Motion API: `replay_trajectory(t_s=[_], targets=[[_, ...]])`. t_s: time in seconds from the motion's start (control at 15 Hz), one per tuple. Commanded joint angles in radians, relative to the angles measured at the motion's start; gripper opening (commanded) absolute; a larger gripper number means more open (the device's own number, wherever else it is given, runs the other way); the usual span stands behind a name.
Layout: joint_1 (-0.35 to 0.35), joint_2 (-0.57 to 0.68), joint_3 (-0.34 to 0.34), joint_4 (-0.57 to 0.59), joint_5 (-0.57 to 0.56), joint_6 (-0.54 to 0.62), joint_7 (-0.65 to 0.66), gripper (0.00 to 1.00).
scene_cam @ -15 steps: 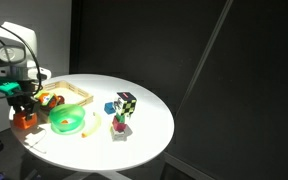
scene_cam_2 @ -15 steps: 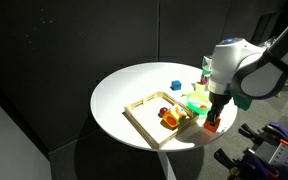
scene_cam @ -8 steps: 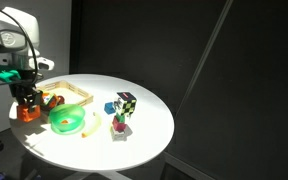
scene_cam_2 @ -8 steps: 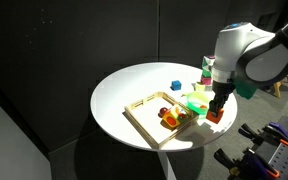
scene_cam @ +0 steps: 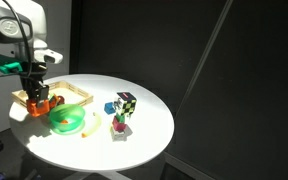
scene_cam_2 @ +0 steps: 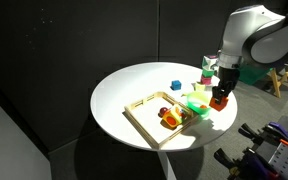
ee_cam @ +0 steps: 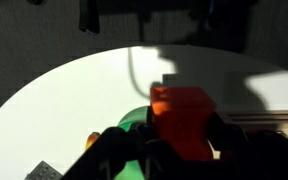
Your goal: Move the orange block to the right
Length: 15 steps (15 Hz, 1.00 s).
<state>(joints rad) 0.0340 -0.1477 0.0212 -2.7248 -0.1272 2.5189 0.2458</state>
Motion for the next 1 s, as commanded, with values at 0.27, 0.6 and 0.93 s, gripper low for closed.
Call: replay_trajectory(t_s=[0.27, 0.6, 0.93], targets=[[-0.105, -0.075, -0.021, 0.011, 0.014, -0.032, 0.096, 0.25], [-0.176, -0.064, -0.054, 0.036, 0.006, -0.026, 0.121, 0.25], [-0.232, -0.034, -0.09, 0.073, -0.003, -0.02, 0.133, 0.25]])
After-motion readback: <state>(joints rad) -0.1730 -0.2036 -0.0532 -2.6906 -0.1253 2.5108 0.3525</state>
